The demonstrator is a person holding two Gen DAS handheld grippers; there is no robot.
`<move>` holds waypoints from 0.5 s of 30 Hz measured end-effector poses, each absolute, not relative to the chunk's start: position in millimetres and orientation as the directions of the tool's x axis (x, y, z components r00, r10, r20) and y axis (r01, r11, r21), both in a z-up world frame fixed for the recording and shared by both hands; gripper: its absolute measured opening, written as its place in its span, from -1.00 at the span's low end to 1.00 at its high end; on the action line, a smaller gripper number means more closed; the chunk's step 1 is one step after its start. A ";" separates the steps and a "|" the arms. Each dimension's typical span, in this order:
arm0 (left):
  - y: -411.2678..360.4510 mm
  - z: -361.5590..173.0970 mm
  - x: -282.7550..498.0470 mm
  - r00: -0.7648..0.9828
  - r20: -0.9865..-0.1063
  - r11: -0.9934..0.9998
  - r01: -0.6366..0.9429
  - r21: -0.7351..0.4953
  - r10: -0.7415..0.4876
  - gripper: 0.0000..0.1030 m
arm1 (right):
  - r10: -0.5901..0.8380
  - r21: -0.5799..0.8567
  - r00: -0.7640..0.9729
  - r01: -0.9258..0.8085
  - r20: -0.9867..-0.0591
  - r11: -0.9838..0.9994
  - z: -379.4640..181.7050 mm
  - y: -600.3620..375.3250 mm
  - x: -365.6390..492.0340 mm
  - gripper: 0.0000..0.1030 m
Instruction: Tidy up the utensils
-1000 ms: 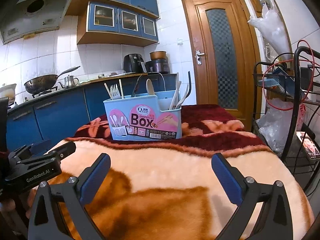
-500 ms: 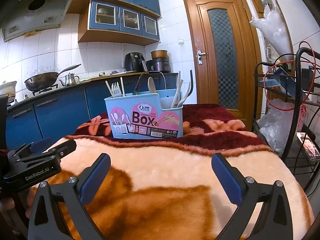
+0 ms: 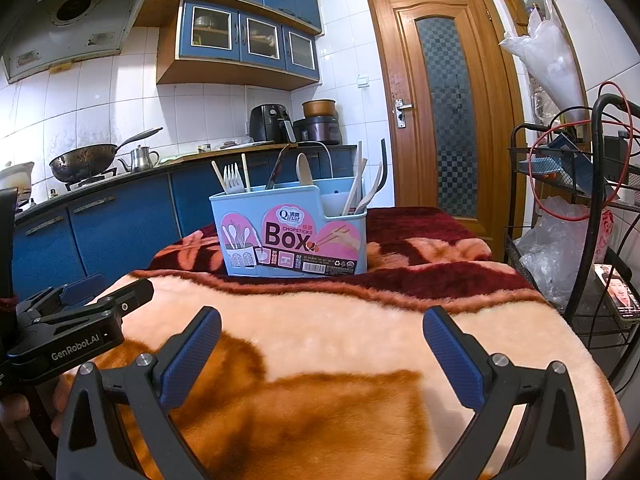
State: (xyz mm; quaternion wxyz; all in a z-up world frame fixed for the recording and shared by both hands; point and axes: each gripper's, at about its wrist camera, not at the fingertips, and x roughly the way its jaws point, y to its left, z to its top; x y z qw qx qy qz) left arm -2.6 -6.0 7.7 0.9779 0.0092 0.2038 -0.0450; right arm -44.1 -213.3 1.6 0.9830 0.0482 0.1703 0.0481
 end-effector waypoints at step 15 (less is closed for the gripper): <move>-5.6 7.3 -3.8 0.914 -0.397 0.996 0.087 -0.001 -0.080 0.55 | 0.110 0.111 0.937 -0.078 -0.330 0.991 1.9 -213.0 -44.1 1.00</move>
